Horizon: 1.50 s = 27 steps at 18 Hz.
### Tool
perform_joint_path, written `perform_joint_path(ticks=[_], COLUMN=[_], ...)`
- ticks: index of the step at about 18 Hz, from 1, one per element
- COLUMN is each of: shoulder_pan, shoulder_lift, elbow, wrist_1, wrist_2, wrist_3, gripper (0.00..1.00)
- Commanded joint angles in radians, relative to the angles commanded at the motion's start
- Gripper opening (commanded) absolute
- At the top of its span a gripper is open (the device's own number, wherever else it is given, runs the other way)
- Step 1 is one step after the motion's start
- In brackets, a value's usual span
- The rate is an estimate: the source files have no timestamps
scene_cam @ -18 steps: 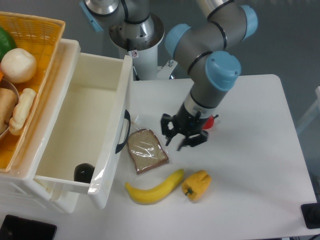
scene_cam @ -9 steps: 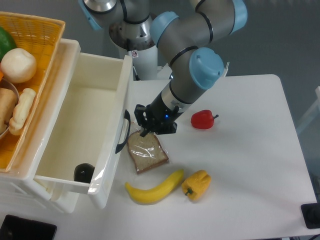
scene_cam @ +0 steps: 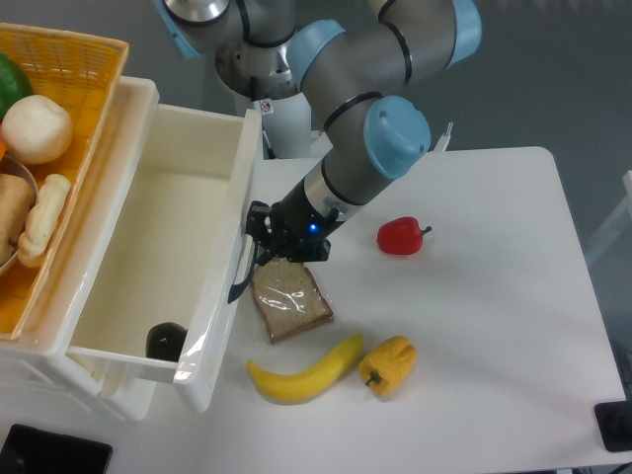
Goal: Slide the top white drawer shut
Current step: 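Push the open white drawer's front with the gripper into the cabinet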
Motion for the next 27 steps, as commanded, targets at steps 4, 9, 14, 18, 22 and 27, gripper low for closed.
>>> perform_joint_path(ticks=[4,9,14,18,22,27], shoulder_pan=[-0.008,-0.038,-0.069,-0.112,-0.15,-0.172], shoulder_lift=[0.009,0.011,0.014,0.015,0.015,0.014], elbow=[0.002,0.0,0.0,-0.002,0.0,0.003], wrist_1=[-0.011,-0.011,-0.011,-0.006,-0.003,0.001], wrist_2=[-0.015,-0.023,-0.029,-0.034,-0.037,-0.041], wrist_3=[0.0,-0.006,-0.032,-0.063,-0.074,-0.098], gripper=[0.02,0.02,0.02,0.02,0.02,0.02])
